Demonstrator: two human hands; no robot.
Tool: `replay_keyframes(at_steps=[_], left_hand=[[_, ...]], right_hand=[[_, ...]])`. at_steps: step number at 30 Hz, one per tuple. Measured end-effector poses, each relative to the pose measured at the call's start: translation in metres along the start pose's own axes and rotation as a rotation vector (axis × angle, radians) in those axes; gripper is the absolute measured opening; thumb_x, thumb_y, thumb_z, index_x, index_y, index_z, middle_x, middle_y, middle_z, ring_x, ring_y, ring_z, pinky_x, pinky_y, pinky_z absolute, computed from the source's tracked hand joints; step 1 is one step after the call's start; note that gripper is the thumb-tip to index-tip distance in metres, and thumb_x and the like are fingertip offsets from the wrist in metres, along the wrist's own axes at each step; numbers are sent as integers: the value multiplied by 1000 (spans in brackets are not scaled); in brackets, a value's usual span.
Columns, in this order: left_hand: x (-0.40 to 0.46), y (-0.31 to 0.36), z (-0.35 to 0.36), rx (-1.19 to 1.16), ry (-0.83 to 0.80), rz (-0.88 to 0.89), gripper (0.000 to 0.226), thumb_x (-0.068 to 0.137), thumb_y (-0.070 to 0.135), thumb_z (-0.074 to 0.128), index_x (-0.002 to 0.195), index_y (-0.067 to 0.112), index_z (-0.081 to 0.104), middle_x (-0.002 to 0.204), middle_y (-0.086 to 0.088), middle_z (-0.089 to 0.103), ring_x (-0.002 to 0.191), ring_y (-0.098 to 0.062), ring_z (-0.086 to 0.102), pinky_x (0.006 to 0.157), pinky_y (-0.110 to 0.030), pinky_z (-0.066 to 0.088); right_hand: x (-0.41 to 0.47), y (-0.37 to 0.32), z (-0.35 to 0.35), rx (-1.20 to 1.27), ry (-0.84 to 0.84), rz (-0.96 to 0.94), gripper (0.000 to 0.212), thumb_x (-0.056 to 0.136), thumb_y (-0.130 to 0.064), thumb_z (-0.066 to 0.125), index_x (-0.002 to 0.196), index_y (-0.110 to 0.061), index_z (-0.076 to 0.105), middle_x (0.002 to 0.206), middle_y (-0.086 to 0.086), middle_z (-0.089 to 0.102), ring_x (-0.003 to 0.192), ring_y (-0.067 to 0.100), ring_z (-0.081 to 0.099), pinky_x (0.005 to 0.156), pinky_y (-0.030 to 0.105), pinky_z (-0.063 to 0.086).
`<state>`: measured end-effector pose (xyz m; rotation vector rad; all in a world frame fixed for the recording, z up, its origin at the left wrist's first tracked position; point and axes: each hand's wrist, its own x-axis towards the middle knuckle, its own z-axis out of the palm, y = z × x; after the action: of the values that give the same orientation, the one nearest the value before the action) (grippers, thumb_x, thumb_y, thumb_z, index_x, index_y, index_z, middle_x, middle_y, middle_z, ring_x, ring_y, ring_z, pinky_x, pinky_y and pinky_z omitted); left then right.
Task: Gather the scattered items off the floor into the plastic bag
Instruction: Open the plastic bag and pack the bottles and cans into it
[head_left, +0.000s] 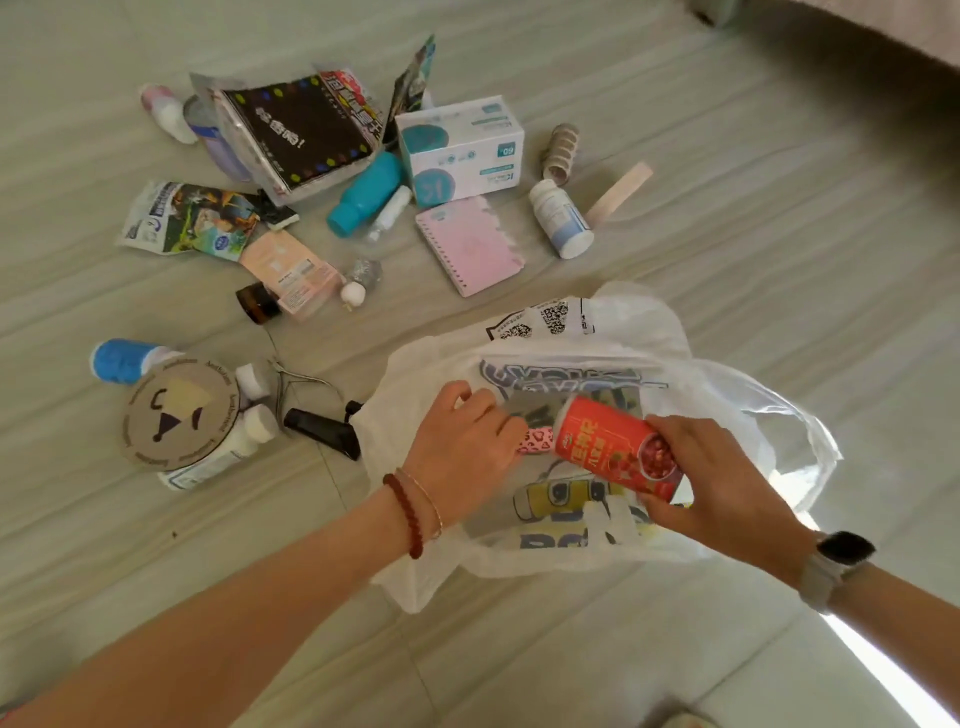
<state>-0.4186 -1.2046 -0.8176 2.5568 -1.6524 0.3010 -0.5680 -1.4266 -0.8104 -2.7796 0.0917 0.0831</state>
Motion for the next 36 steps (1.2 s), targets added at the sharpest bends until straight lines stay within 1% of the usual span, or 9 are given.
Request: replay_keyframes(at_steps=[6, 9, 12, 17, 22, 26, 30, 33, 36], left_hand=[[23, -10, 26, 159, -232, -44, 25, 55, 30, 82, 70, 21, 64, 74, 3, 67, 76, -19, 61, 75, -32, 35], [28, -14, 31, 179, -219, -118, 28, 50, 32, 84, 70, 23, 67, 77, 4, 66, 78, -18, 62, 75, -32, 43], [25, -16, 32, 144, -107, -248, 29, 55, 26, 83, 75, 20, 63, 84, -1, 66, 81, -22, 62, 79, -35, 33], [7, -28, 34, 85, -29, -412, 41, 74, 34, 64, 108, 16, 53, 114, -13, 61, 102, -33, 57, 92, -48, 39], [30, -48, 41, -127, -201, -471, 50, 80, 28, 64, 126, 14, 47, 133, -19, 48, 114, -41, 47, 80, -49, 50], [40, -64, 56, -228, -437, -492, 51, 96, 40, 30, 143, 23, 20, 152, -6, 22, 137, -27, 23, 111, -45, 24], [40, -71, 69, -240, -718, -490, 53, 95, 47, 13, 143, 34, -7, 156, 4, -7, 143, -15, -1, 115, -50, 2], [44, -75, 69, -280, -707, -505, 52, 96, 45, 15, 143, 34, -2, 156, 5, -4, 143, -14, 1, 114, -53, 1], [43, -73, 60, -462, -431, -599, 44, 96, 33, 30, 139, 24, 31, 152, -2, 24, 139, -18, 25, 114, -55, 7]], right_hand=[[38, 11, 23, -158, 6, -34, 79, 63, -32, 80, 123, -3, 41, 112, 24, 59, 94, 36, 62, 75, 41, 55], [51, 5, 30, -190, 24, -17, 78, 62, -35, 80, 122, 0, 45, 110, 24, 60, 90, 35, 63, 70, 40, 57], [51, 1, 32, -296, 66, -42, 74, 62, -43, 77, 118, 0, 53, 102, 20, 65, 89, 35, 65, 73, 42, 55], [50, 9, 26, -322, 196, -65, 55, 87, -48, 36, 128, -13, 40, 120, 17, 60, 108, 34, 58, 87, 45, 49], [89, 8, 22, -271, 44, 112, 50, 93, -40, 32, 140, -23, 28, 145, 18, 36, 134, 39, 32, 104, 53, 33], [126, 16, 20, -175, -190, 188, 48, 97, -37, 24, 144, -30, 16, 154, 7, 15, 143, 31, 6, 115, 47, 15], [149, 27, 25, -199, -381, 246, 49, 97, -43, 15, 144, -35, 7, 157, -1, 3, 144, 25, -3, 117, 44, 6], [155, 27, 25, -209, -450, 297, 49, 96, -45, 17, 144, -38, 7, 157, -3, -1, 144, 23, -4, 117, 43, 4], [152, 6, 16, -280, -282, 311, 45, 95, -37, 29, 138, -27, 34, 152, 5, 22, 139, 26, 17, 109, 46, 20]])
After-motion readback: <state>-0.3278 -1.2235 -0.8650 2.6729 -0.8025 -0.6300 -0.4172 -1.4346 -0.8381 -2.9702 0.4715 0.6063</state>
